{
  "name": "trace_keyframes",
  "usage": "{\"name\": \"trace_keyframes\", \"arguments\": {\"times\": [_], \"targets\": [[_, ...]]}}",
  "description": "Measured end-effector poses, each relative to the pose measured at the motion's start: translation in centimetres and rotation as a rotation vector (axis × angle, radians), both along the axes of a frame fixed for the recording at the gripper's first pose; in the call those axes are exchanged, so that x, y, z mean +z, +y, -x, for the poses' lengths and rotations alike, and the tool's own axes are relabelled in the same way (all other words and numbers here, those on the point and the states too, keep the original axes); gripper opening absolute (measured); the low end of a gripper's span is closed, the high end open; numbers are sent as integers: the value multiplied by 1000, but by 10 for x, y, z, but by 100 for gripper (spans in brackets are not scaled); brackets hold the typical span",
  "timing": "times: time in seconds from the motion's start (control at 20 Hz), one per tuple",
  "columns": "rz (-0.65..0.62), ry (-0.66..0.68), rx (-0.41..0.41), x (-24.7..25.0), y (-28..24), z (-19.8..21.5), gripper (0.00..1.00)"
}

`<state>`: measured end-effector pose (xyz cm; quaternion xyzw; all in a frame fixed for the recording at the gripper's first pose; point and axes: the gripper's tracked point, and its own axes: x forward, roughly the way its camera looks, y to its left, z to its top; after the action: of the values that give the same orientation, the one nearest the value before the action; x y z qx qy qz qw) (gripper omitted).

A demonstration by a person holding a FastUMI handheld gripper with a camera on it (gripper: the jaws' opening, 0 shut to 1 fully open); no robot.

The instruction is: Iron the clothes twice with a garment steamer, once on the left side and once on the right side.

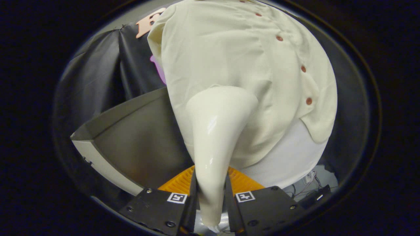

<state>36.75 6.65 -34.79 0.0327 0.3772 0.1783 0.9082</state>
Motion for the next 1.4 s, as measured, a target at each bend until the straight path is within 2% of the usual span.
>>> {"name": "trace_keyframes", "arguments": {"times": [0.15, 0.35, 0.55, 0.9, 1.15, 1.4], "targets": [[-43, 22, 28, -10, 9, 11, 39], [-65, -25, 61, 9, 12, 26, 40], [-116, -105, 88, 67, 8, 34, 39], [-107, -221, 138, 165, 3, 53, 39], [-105, -327, 176, 247, 9, 48, 39], [-110, -417, 178, 324, 7, 30, 39]]}}
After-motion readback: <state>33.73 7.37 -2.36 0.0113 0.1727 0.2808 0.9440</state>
